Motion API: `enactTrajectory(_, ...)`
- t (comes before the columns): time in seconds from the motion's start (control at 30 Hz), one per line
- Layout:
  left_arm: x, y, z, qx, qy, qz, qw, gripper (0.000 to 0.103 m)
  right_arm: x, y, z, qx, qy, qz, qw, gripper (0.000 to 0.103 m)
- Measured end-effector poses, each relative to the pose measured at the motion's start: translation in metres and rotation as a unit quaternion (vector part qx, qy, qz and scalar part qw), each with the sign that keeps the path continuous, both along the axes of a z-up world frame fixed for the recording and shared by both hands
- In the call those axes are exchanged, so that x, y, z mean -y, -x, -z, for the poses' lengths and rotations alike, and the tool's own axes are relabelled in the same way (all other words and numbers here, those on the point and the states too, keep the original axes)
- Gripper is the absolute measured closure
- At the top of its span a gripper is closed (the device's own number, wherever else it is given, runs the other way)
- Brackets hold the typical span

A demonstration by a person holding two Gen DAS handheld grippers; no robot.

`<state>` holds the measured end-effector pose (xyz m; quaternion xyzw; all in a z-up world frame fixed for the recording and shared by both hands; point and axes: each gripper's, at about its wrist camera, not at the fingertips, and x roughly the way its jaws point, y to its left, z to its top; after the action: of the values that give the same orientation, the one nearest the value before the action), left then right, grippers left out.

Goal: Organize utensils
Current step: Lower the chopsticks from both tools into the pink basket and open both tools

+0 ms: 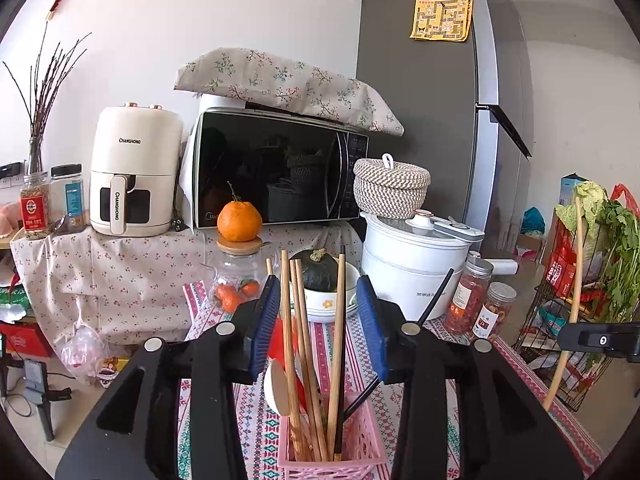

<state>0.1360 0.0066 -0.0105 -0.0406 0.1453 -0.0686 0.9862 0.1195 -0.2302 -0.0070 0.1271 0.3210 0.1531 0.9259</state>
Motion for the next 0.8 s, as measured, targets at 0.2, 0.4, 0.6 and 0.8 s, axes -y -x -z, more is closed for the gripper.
enactTrajectory(0.2, -0.021, 0.024, -0.012, -0.080, 0.001, 0.002, 0.9968, 0.029, -0.026, -0.002, -0.015, 0.044, -0.032, -0.007, 0.998, 0.096)
enactTrajectory(0.4, -0.036, 0.039, -0.005, -0.174, -0.033, 0.013, 0.9841, 0.007, -0.056, -0.004, -0.024, 0.088, -0.040, -0.006, 0.995, 0.096)
enactTrajectory(0.6, -0.062, 0.045, 0.013, -0.190, -0.001, 0.001, 0.9817, 0.007, -0.079, -0.014, -0.022, 0.120, -0.019, 0.008, 0.993, 0.096)
enactTrajectory(0.8, -0.078, 0.031, 0.020, -0.231, 0.026, -0.011, 0.9726, 0.007, -0.103, -0.031, -0.011, 0.133, 0.017, 0.018, 0.991, 0.096)
